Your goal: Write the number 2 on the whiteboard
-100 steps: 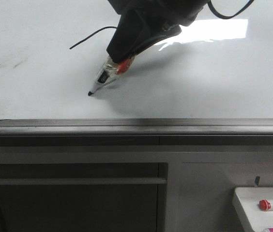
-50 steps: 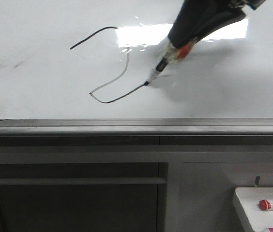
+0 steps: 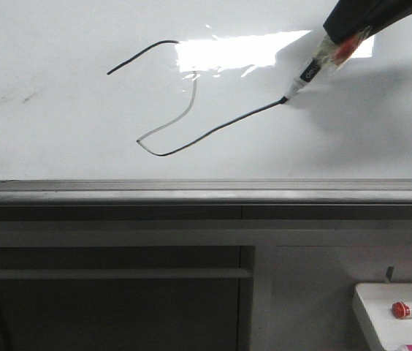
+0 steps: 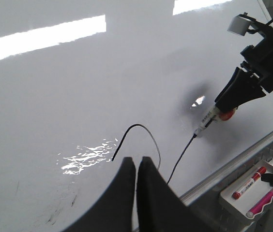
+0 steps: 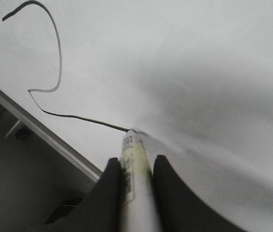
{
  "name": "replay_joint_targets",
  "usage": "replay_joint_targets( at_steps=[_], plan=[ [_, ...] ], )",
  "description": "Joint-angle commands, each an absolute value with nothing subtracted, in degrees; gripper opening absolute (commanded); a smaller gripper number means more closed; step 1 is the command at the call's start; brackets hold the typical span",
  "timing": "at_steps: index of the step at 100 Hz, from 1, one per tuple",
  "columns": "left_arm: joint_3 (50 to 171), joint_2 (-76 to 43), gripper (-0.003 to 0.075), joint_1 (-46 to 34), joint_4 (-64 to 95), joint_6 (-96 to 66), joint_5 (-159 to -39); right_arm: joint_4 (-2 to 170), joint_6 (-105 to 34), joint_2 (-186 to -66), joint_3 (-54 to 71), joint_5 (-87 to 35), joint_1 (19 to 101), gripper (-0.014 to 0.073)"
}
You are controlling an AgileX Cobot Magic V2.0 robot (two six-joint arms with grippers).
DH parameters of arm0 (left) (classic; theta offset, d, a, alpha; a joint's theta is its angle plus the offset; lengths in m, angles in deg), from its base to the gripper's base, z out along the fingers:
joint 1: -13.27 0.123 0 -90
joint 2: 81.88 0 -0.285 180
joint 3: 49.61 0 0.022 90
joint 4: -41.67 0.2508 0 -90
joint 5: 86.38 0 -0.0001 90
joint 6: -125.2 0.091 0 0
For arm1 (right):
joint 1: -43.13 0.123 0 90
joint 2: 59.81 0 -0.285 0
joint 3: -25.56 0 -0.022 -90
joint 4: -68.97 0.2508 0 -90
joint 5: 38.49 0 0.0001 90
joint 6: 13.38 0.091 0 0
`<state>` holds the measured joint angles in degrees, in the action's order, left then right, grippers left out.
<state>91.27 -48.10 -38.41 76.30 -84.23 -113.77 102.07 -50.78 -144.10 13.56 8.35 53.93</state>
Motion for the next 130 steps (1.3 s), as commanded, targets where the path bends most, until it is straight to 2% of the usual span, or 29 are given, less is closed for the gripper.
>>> replay_joint_targets(
  at_steps=[1,20,44,51,63,70,98,115,130],
  plan=[
    [92.7,-47.7,-0.0020,-38.2,77.5,-84.8,-109.5,103.9,-51.6,-140.2,16.1,4.5,52.8,-0.0057],
    [92.7,-47.7,-0.0020,-38.2,76.2,-84.8,-107.5,119.0,-62.5,-129.9,21.1,10.8,57.2,-0.0057],
    [93.1,-46.9,-0.0001,-38.2,75.0,-84.8,-100.1,119.7,-63.6,-126.4,26.0,12.8,59.0,-0.0057],
    [93.8,-45.4,0.0086,-38.2,73.7,-84.4,-101.1,119.7,-63.8,-127.0,26.0,14.1,59.1,-0.0057],
    [95.7,-42.0,0.0368,-39.1,67.1,-77.0,-102.0,119.7,-63.9,-128.2,26.0,15.1,59.5,-0.0057],
    [97.7,-39.9,0.0449,-40.8,61.9,-71.5,-104.2,119.7,-64.8,-128.8,26.0,15.2,61.4,-0.0057],
    [105.6,-33.7,0.0365,-52.9,57.5,-59.2,-112.0,109.7,-66.2,-133.8,26.0,13.0,76.1,-0.0057],
    [107.6,-32.2,0.0365,-59.5,57.8,-57.9,-117.1,109.2,-66.3,-136.3,26.0,10.6,81.1,-0.0057],
    [108.7,-30.2,0.0368,-62.0,58.5,-57.9,-124.5,108.6,-68.2,-138.0,26.0,11.2,84.2,-0.0057]
  ],
)
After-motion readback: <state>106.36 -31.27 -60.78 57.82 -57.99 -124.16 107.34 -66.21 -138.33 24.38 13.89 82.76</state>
